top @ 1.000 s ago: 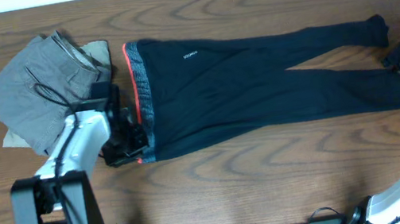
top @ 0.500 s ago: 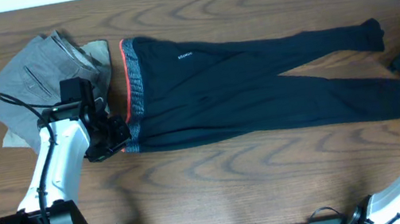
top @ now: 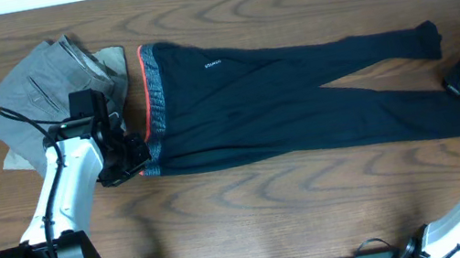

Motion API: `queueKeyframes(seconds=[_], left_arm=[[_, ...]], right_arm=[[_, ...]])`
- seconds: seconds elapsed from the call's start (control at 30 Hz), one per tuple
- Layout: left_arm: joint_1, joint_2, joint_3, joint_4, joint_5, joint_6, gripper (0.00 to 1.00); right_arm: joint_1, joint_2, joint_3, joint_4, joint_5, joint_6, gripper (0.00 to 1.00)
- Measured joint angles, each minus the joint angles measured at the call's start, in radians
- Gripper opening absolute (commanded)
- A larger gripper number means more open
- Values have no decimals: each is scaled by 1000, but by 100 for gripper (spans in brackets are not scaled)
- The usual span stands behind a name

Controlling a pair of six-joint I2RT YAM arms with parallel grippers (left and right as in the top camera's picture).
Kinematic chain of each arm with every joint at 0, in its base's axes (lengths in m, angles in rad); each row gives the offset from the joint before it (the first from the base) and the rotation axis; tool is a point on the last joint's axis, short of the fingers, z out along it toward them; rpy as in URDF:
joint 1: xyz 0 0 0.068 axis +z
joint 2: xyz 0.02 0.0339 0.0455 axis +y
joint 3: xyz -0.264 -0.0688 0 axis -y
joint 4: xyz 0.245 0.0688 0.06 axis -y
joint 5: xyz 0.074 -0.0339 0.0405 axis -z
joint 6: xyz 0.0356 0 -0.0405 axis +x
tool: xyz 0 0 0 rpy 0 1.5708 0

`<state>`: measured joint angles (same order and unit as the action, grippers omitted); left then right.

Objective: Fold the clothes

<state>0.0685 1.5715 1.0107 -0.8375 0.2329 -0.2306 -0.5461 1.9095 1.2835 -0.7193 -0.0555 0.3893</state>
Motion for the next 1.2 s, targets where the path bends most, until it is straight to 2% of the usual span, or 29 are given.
queueKeyframes(seconds=[0.1, 0.2, 0.3, 0.4, 0.47, 0.67, 0.8, 0.83, 0.93, 1.0, 1.2], left_arm=[[0, 0, 0, 0, 0, 0, 6], [0, 0, 0, 0, 0, 0, 6], [0, 0, 0, 0, 0, 0, 6], [0, 0, 0, 0, 0, 0, 6], [0, 0, 0, 0, 0, 0, 6], [0, 0, 0, 0, 0, 0, 6], [0, 0, 0, 0, 0, 0, 6], [0, 0, 0, 0, 0, 0, 6], [0, 0, 0, 0, 0, 0, 6], [0, 0, 0, 0, 0, 0, 6], [0, 0, 0, 0, 0, 0, 6]], right_arm=[[-24, -100, 0, 14, -35, 0, 11], [-60, -196, 9, 37, -43, -4, 34], [-91, -247, 26, 47, -42, -12, 47], [-95, -226, 26, 46, -42, -20, 56], [-95, -179, 24, 55, -43, -23, 60], [-95, 0, 11, 60, -44, -26, 60], [-95, 51, 0, 68, -47, -26, 57], [-95, 53, 0, 71, -50, -26, 53], [-95, 54, 0, 74, -55, -26, 29], [-95, 54, 0, 75, -58, -16, 18], [-95, 54, 0, 80, -77, -17, 3]])
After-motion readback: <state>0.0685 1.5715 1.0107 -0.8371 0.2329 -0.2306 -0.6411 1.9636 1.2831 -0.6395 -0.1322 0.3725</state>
